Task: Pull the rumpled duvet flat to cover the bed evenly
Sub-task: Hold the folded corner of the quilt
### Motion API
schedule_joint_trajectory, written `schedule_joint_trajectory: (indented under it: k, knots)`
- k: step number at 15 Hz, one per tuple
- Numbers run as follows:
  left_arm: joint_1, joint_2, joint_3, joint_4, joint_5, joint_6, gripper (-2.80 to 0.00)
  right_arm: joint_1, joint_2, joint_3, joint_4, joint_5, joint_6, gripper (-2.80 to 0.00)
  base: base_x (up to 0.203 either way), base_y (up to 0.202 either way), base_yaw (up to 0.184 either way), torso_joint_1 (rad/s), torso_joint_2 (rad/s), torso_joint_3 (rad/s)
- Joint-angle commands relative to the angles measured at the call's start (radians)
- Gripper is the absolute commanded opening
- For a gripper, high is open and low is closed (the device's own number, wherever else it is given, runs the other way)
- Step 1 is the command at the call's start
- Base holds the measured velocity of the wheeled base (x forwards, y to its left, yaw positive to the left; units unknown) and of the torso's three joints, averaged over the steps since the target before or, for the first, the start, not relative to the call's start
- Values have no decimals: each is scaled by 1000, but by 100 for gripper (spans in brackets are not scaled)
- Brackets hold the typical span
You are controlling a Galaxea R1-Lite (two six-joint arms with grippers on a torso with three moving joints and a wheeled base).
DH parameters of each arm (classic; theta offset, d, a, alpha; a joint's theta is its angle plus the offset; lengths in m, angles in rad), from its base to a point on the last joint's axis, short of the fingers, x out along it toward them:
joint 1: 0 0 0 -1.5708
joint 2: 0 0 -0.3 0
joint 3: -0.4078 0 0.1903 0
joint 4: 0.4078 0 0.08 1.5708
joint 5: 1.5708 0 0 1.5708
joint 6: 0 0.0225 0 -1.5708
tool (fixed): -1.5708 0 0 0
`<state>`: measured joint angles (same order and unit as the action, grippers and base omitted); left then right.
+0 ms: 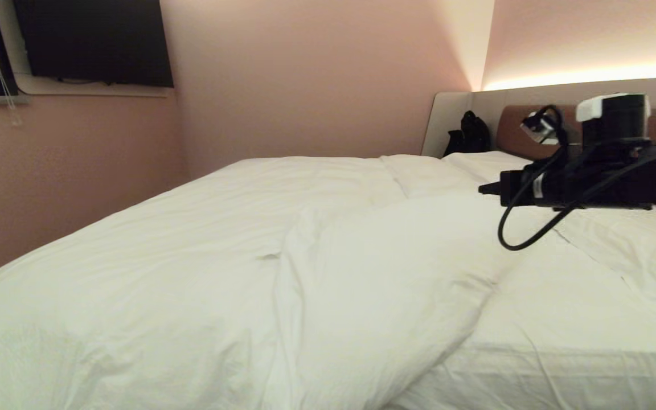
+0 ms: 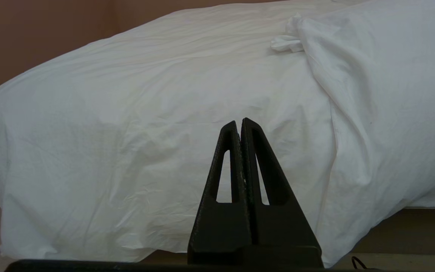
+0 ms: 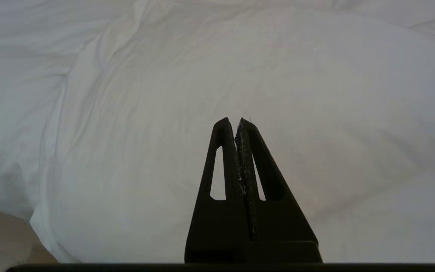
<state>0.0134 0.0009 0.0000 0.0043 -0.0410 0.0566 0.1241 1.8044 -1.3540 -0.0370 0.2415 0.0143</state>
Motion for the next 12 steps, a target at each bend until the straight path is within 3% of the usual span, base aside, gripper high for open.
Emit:
schedule_joint_trajectory:
  k: [1, 8, 12]
  knots:
    - [0, 1, 0, 0, 0, 0, -280, 46, 184, -96, 0, -4, -1, -280, 0, 0, 0, 0, 0, 0]
    - [0, 1, 0, 0, 0, 0, -280, 107, 365, -240, 0, -80, -7, -280, 0, 0, 0, 0, 0, 0]
    - [0, 1, 0, 0, 0, 0, -280, 126, 449, -313, 0, -165, -10, -280, 0, 0, 0, 0, 0, 0]
